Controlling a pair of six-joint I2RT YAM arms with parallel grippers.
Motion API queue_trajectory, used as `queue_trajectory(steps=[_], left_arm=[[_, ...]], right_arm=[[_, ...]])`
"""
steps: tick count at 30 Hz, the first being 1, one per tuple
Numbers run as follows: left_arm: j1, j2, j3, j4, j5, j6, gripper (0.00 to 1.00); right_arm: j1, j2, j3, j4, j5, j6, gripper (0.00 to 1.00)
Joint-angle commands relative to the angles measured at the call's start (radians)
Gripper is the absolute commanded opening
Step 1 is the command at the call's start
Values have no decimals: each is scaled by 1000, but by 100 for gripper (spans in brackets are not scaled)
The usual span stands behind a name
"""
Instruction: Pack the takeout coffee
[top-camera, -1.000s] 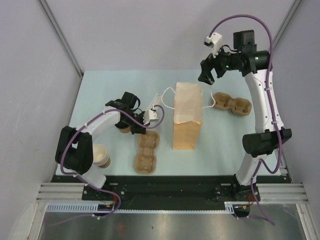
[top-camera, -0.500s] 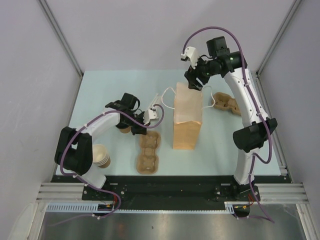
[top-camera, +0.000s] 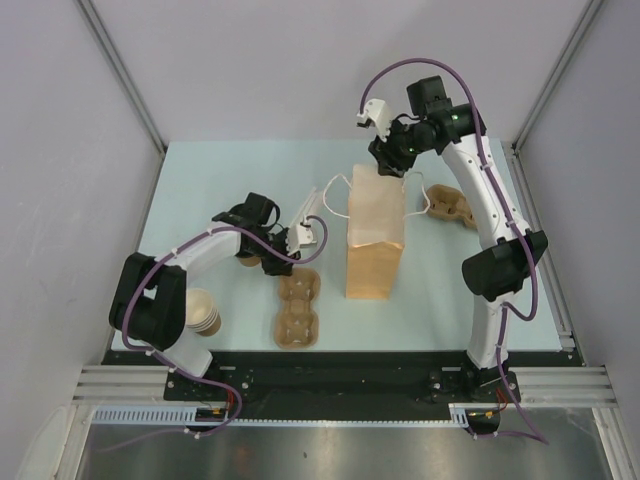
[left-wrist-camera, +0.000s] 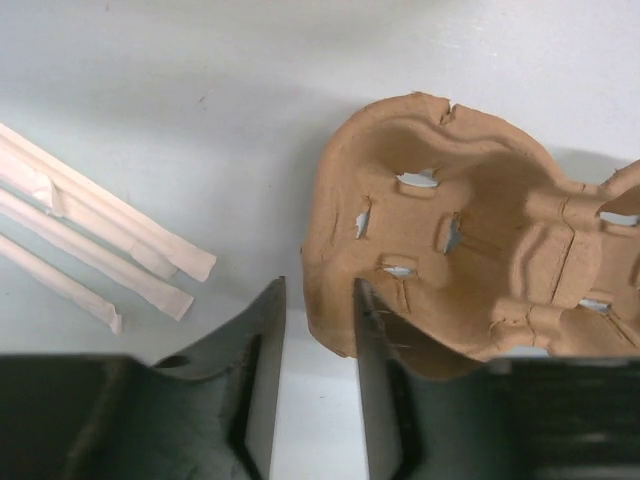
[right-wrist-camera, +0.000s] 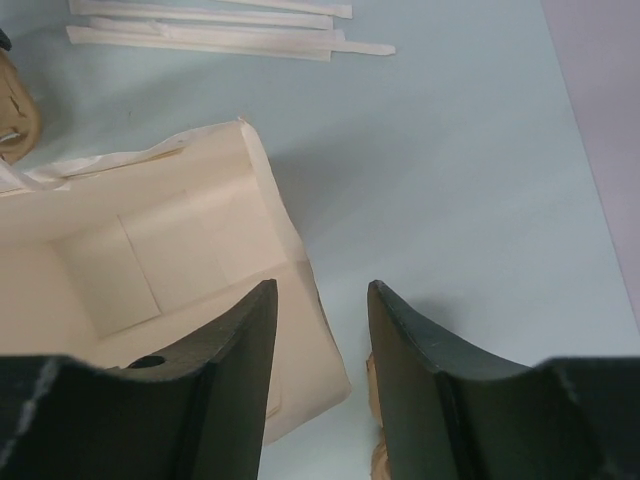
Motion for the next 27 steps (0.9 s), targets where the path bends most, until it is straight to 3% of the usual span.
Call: queue_trajectory(steps=[1,10,16,19,22,27], left_arm=[[3,-24,35,0,-1,47,42],[-37,23,95,-90,-20,217,47],[-52,71,104,-90,-53,251,48],[-55,93,104,-87,-66,260,47],[-57,102,104,-86,-66,269,39],[-60,74,101,-105,-52,265,13]], right_arm=[[7,-8,10,-9,-19,-30,43],[11,-3,13,-12,-20,-29,30],[17,-2,13,-31,-16,-40,0],[16,0,13,-29,-17,-40,0],[14,-5,17,-29,-25,-35,0],[14,-12,26,-34,-33,-18,0]])
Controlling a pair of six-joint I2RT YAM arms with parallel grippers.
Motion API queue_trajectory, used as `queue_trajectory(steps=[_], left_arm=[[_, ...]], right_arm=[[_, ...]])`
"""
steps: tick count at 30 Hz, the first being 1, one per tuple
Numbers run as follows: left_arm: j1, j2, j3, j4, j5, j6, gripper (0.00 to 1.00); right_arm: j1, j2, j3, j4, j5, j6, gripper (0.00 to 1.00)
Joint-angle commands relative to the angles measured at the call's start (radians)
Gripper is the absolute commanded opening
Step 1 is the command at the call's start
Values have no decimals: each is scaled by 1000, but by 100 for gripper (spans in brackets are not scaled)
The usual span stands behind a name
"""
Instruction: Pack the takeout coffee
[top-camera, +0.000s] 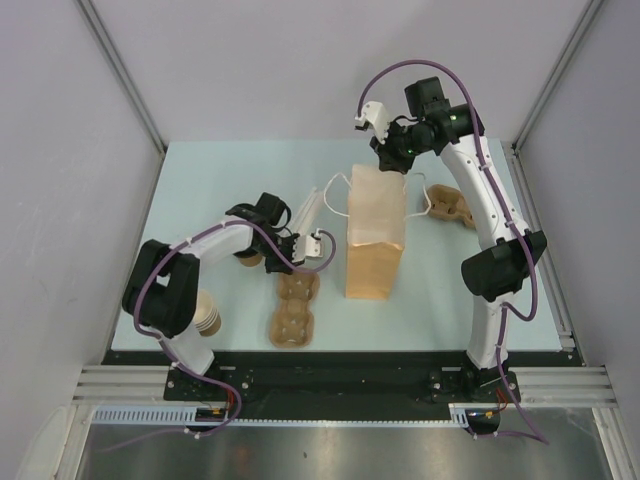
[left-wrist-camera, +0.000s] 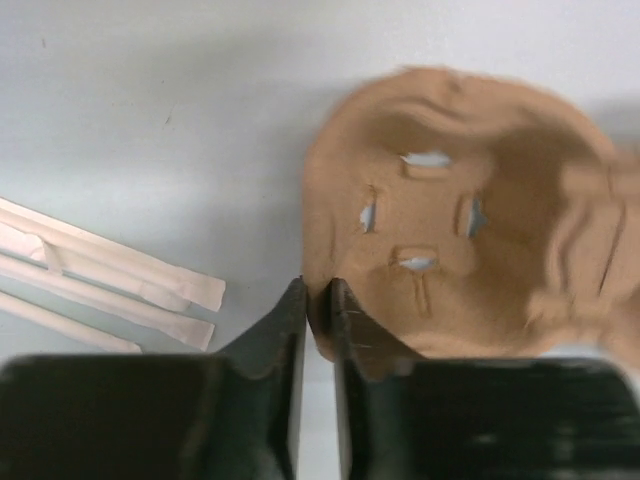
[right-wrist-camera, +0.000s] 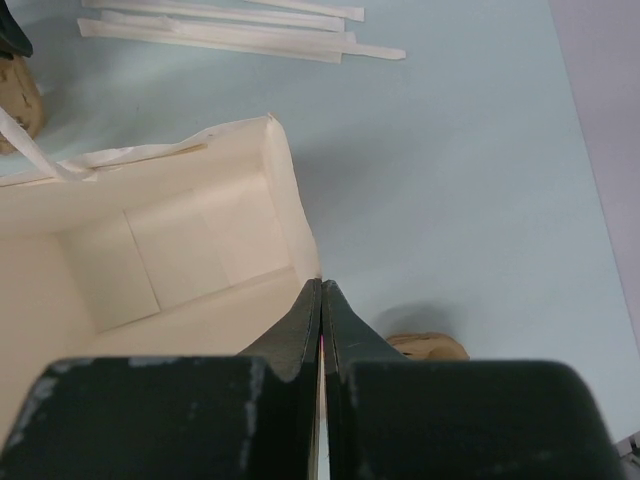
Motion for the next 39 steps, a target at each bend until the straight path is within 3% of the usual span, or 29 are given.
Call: queue_trajectory(steps=[1,3,12,16,25,35,39], left_arm=[[-8,-37,24,-25,25,23,9],[-8,-75,14,-28,33,9,0],[35,-246,4,-88,41,-135,0],[108,-324,96,-139,51,-220,0],[231,-458,435,-162,-39,-381,0],[227,-462,853,-18,-139,-576,0],[118,-477,900,70,-201,-559,0]], right_arm=[[4,-20,30,-27,-25,13,0],[4,-29,30,-35,-25,25,0],[6,-77,25,-75,-31,79,0],[6,-101,27,-76,-37,110,0],[12,-155,5,-70,-40,177,0],[32,-222,-44,-41,-58,222,0],[45,-248,-84,-17,-60,226,0]])
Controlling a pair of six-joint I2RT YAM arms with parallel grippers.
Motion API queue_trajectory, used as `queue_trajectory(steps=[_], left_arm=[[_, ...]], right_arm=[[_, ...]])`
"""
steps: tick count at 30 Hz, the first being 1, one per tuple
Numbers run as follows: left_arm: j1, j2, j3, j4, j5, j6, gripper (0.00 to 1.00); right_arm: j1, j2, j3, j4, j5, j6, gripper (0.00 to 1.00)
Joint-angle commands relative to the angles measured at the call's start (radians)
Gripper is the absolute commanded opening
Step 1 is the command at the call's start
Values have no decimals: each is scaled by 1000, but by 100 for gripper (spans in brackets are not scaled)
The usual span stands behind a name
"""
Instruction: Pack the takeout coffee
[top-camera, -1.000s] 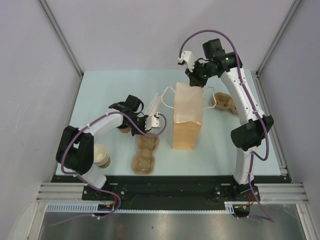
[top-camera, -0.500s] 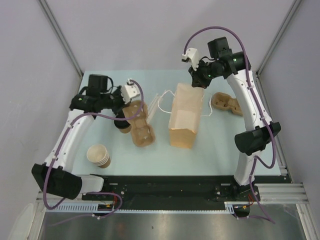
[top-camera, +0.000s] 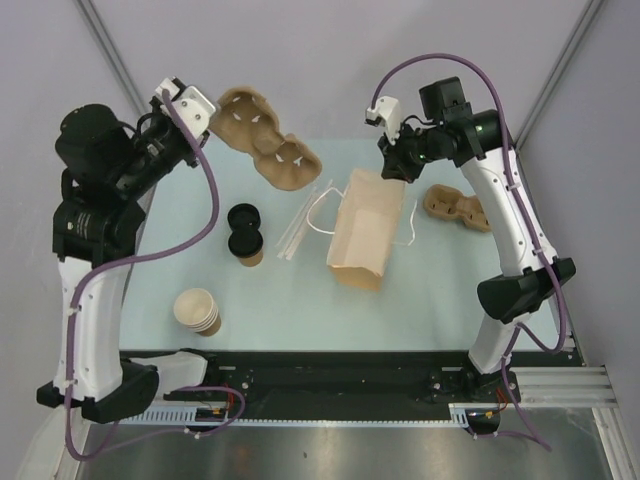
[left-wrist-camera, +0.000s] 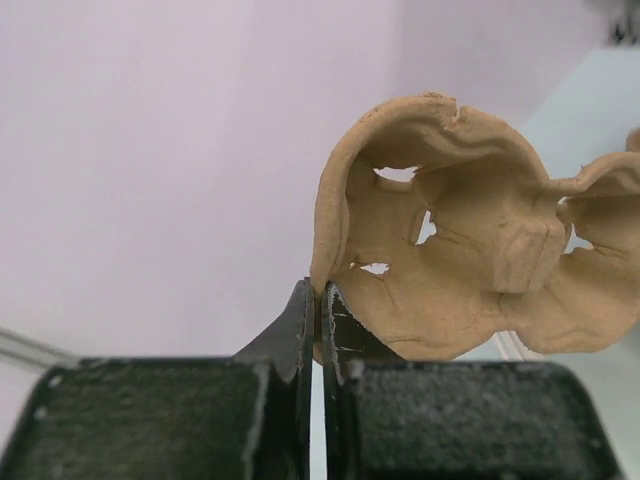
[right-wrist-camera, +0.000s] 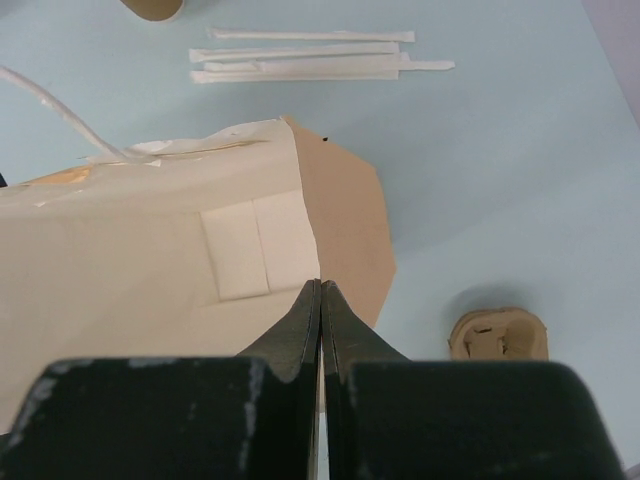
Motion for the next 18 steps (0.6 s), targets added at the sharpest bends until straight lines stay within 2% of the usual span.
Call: queue_trajectory(steps=[1,4,9,13,14,15,18], left_arm=[[-111,-19,54,104,-79,-34,0],[-171,-19,34,114,-103,-38,0],[-184,-36,-31,167,-100,-75,0],[-184,-41,-49,180,-103,-87,0],[-184,-44,-63,185,-104,-89,0],[-185,-47,-70,190,-104,-91,0],[-185,-53,-93,191,-104,-86,0]], right_arm=[[22,-71,-33,43,-23,25,0],[45,-72,-56,46,10,8,0],[57,-49,-80,71,104,-22,2],[42,-2,-76,69,116,-56,4],[39,7,-70,72,112,-61,6],[31,15,-65,69,98,-64,13],[16,58,-25,71,96,-74,26]])
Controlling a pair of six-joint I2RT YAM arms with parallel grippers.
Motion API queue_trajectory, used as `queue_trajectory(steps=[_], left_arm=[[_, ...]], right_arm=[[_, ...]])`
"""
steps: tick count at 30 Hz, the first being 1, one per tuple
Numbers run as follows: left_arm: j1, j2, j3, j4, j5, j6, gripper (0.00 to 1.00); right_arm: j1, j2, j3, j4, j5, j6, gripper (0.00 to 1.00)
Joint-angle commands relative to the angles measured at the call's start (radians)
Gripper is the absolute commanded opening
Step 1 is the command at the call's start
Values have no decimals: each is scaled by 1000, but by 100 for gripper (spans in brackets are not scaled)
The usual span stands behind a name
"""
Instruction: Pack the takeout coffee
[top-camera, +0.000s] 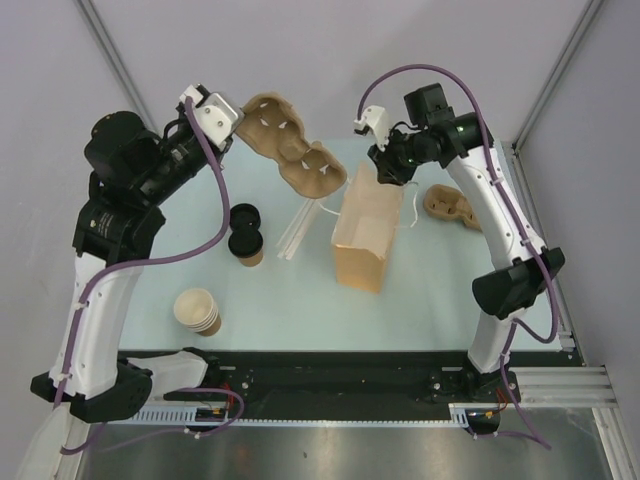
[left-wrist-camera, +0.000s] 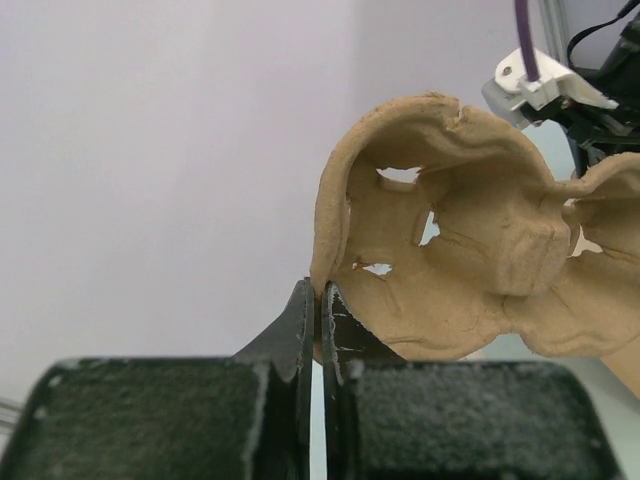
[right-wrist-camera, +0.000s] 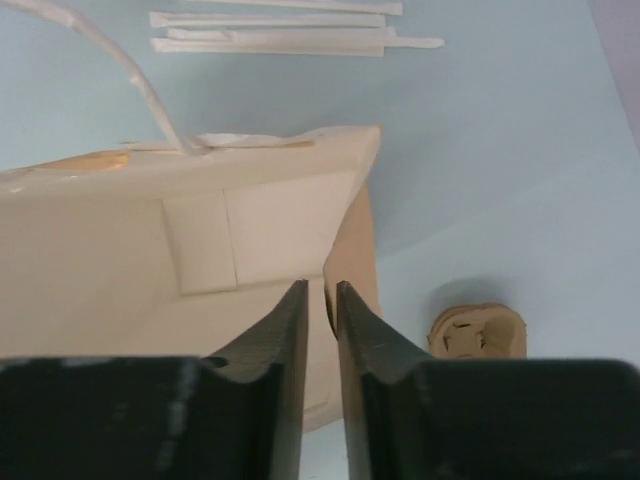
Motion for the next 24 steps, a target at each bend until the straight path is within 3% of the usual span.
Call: queue_trajectory(steps=[1,8,12,24], left_arm=[[-6,-26,-25,57,-13,-32,0],[-6,-36,-53,65,-13,-24,0],[-5,-31,-68,71,-10,-26,0],[-5,-11,-68,81,8,-29,0]], right_arm=[[-25,64,65,17,15,-36,27],[-95,153,157,-9,12,-49,29],[-117,158,161,-3,7,-55,45],[-118,178,152,-83,-30,-102,46]])
